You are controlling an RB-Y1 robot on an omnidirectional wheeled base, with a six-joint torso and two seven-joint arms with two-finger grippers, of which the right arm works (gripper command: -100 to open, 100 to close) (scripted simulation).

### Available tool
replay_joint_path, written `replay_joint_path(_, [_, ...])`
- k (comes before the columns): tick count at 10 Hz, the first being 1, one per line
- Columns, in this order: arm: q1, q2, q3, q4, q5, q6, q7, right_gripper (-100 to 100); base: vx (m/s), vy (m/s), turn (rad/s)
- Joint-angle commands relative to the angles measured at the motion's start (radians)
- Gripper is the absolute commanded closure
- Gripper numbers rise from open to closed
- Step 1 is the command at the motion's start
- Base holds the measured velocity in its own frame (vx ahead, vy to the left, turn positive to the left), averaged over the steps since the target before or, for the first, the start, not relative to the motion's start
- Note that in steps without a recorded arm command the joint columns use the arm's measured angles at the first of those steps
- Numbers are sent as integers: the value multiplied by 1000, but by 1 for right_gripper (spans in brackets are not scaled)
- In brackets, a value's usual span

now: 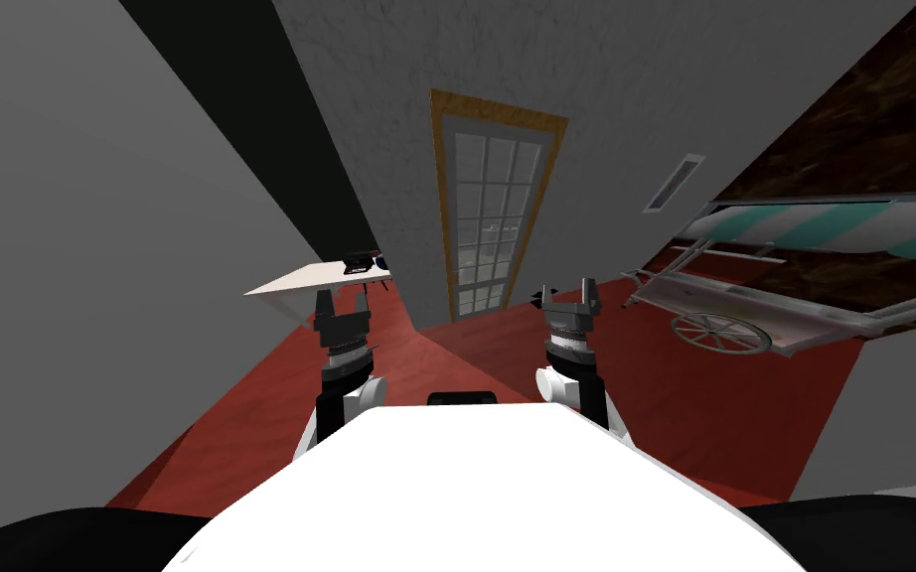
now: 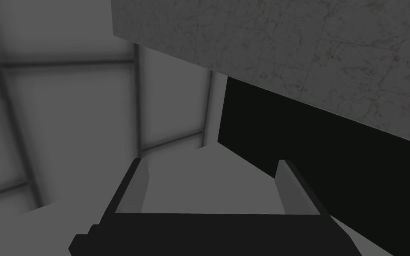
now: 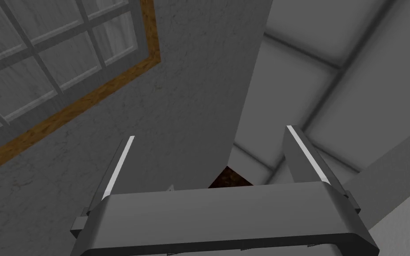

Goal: Pull the door open

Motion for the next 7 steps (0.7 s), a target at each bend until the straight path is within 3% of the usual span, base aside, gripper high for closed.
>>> replay_joint_path(1, [-3, -8, 2, 34, -21, -13, -23, -100, 76, -4, 137])
replay_joint_path(7, [-35, -34, 12, 169, -106, -49, -111, -100, 84, -11, 155])
